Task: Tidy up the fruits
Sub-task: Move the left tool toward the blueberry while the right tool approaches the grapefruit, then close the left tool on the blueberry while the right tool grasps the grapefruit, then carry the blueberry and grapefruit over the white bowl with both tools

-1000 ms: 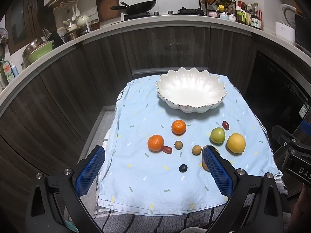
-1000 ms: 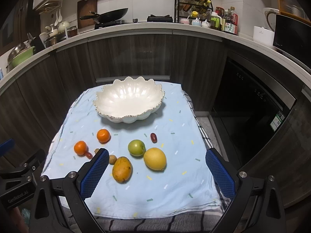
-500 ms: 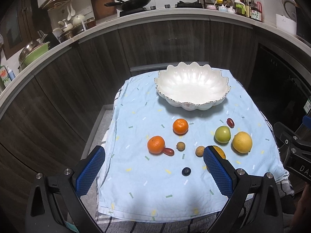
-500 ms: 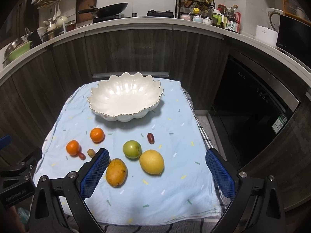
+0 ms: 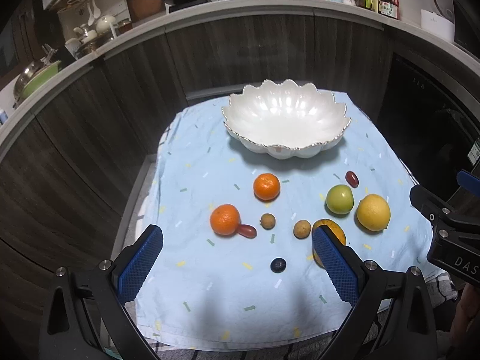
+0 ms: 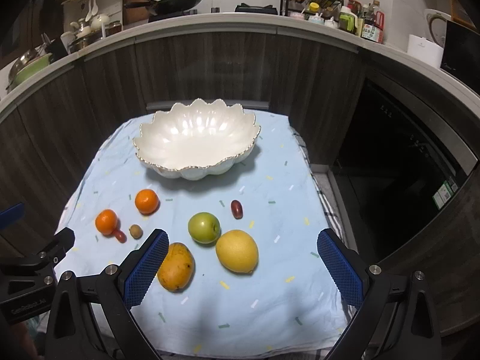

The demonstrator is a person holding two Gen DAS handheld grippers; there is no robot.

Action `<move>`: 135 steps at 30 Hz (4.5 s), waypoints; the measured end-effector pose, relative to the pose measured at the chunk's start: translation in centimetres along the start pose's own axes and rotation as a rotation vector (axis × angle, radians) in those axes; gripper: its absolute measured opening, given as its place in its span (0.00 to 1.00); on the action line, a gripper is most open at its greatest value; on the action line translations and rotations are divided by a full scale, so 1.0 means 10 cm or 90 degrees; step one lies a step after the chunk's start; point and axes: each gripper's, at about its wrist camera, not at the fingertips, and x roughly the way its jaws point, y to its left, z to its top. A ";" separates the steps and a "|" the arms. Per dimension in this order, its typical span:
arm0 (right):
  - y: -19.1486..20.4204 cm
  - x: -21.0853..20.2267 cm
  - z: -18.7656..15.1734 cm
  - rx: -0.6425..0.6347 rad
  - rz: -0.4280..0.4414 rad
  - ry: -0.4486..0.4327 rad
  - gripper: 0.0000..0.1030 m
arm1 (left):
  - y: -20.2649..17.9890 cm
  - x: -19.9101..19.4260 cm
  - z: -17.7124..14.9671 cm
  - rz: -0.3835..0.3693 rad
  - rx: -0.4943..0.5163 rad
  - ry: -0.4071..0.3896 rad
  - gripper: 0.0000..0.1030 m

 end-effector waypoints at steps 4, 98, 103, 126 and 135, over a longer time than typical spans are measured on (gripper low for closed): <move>-0.01 0.12 -0.03 -0.009 -0.002 0.011 0.98 | -0.05 0.13 -0.02 -0.012 0.009 0.020 0.95; 0.04 1.22 -0.41 -0.031 0.056 0.124 0.57 | -0.46 1.03 -0.48 -0.101 0.071 0.108 0.20; 0.04 1.12 -0.37 -0.032 0.054 0.114 0.57 | -0.42 0.95 -0.44 -0.095 0.063 0.090 0.20; 0.11 0.79 0.05 -0.031 0.064 0.061 0.57 | -0.20 0.81 -0.02 -0.074 0.032 0.042 0.20; 0.05 0.79 0.40 -0.013 0.059 0.028 0.57 | -0.15 0.79 0.40 -0.076 0.019 0.002 0.20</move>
